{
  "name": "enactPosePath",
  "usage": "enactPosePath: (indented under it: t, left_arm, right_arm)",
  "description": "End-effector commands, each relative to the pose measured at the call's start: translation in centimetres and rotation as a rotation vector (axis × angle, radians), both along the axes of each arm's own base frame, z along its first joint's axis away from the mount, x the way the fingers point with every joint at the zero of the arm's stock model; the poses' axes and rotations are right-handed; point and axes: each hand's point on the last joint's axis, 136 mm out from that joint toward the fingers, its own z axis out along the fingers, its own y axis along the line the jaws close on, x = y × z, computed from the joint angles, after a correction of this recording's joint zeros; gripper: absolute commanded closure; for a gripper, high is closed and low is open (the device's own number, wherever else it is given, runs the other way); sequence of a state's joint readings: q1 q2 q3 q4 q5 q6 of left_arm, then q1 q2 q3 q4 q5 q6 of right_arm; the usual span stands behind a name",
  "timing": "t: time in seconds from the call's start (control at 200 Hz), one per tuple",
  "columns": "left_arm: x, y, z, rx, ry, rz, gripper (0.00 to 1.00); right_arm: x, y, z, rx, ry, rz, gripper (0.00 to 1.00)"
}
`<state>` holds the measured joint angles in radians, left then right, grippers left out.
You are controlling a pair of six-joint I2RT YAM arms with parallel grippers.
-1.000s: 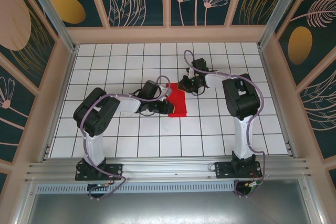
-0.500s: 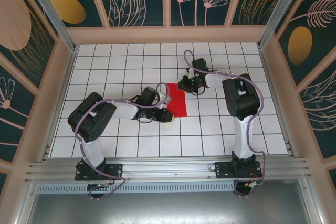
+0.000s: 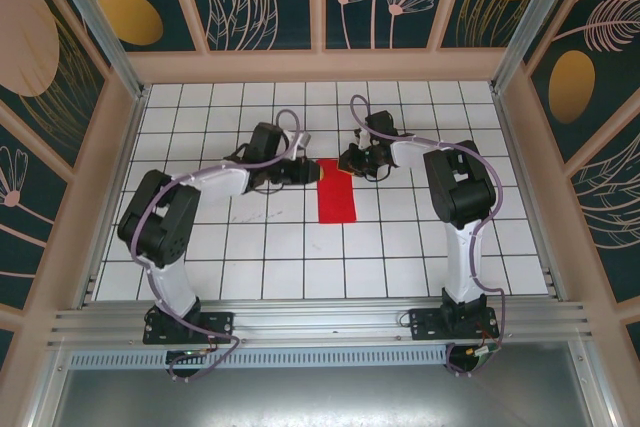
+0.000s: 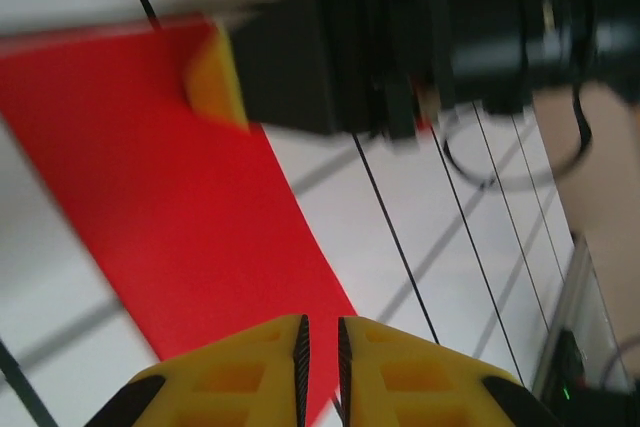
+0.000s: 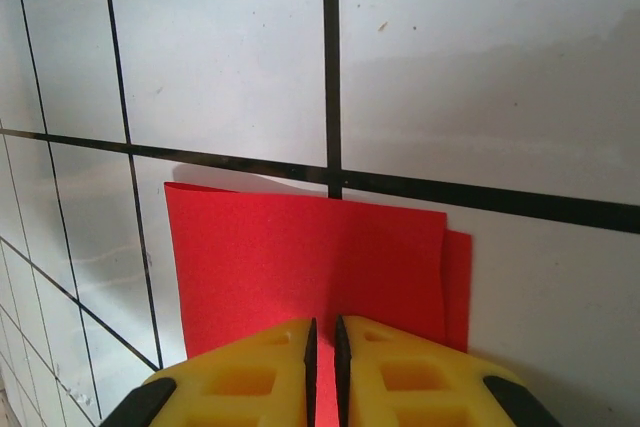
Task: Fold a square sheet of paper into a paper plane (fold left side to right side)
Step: Hold the square sheet of paper at the center of the table.
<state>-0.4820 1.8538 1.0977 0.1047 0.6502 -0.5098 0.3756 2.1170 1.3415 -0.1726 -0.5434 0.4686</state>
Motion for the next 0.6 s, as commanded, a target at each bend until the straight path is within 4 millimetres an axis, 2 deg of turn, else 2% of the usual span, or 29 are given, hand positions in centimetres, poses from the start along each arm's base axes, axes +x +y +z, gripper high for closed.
enactPosePath:
  t: [0.0,0.16,0.32,0.47,0.595]
  left_arm:
    - [2.2,-0.4,-2.8,0.053,0.044,0.047,0.8]
    - [4.7,-1.6,-5.4,0.062,0.073,0.064,0.81]
    - [5.9,-1.8,-7.3,0.087,0.086,0.082,0.81]
    - [5.8,-2.1,-8.6,0.091,0.112,0.067,0.81]
    - [5.3,-2.0,-8.7,0.088,0.114,0.054,0.81]
  right_arm:
    - [-0.5,-0.6,-0.8,-0.036,0.007,0.007,0.84]
    - [0.1,-0.3,2.0,-0.008,-0.068,0.015,0.82]
    - [-0.1,-0.9,5.4,-0.012,-0.148,0.009,0.71]
    - [-2.3,-2.7,6.8,-0.047,-0.153,-0.006,0.61]
    - [-5.5,-3.6,6.0,-0.044,-0.072,-0.003,0.58]
